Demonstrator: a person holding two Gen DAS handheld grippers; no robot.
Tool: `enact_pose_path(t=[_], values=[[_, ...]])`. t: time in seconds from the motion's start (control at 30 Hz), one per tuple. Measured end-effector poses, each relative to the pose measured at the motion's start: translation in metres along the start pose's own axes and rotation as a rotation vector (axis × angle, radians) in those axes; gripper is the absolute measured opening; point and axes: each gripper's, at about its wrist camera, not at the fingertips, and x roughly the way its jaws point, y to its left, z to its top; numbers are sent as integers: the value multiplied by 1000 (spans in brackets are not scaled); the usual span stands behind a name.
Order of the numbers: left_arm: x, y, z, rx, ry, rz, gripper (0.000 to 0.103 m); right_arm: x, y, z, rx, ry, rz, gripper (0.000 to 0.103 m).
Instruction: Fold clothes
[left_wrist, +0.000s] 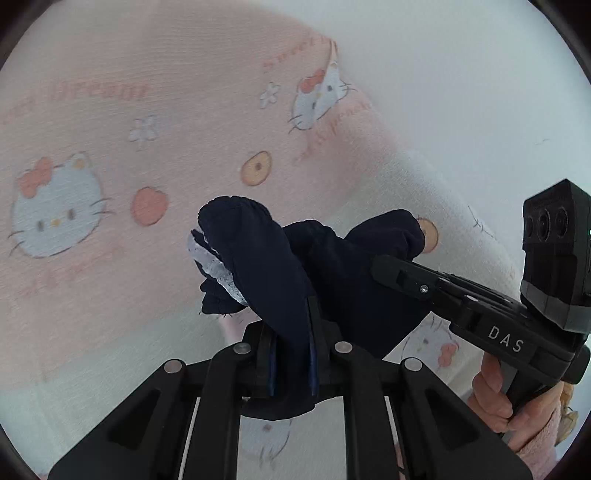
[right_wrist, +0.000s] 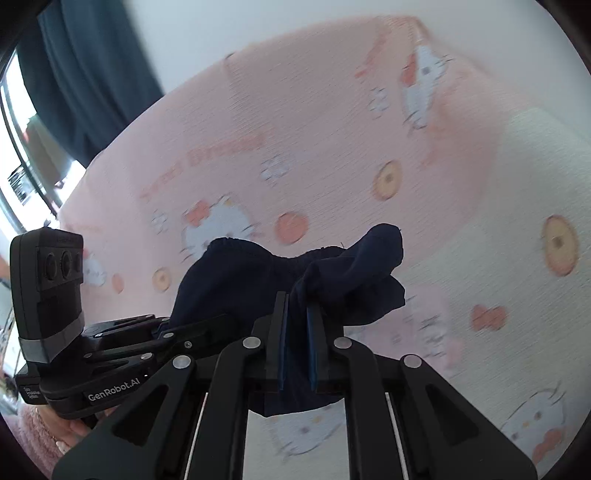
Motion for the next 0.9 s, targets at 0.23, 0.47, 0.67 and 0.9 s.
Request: enact_pose_path(t=[0.23,0.47,0.67,0.9], values=[[104,22,-25,-122,205,97,16,71,-93,-33,134,172,-182,10],[50,0,-14,7,-8,152,19,31,-84,-24,78,67,-271,14],[54,-26,-11,128,16,276,30,62,-59,-40,-15,167,-235,14],[40,6,-4,-26,29,306,33,81,-70,-56,40,281,-273,12]])
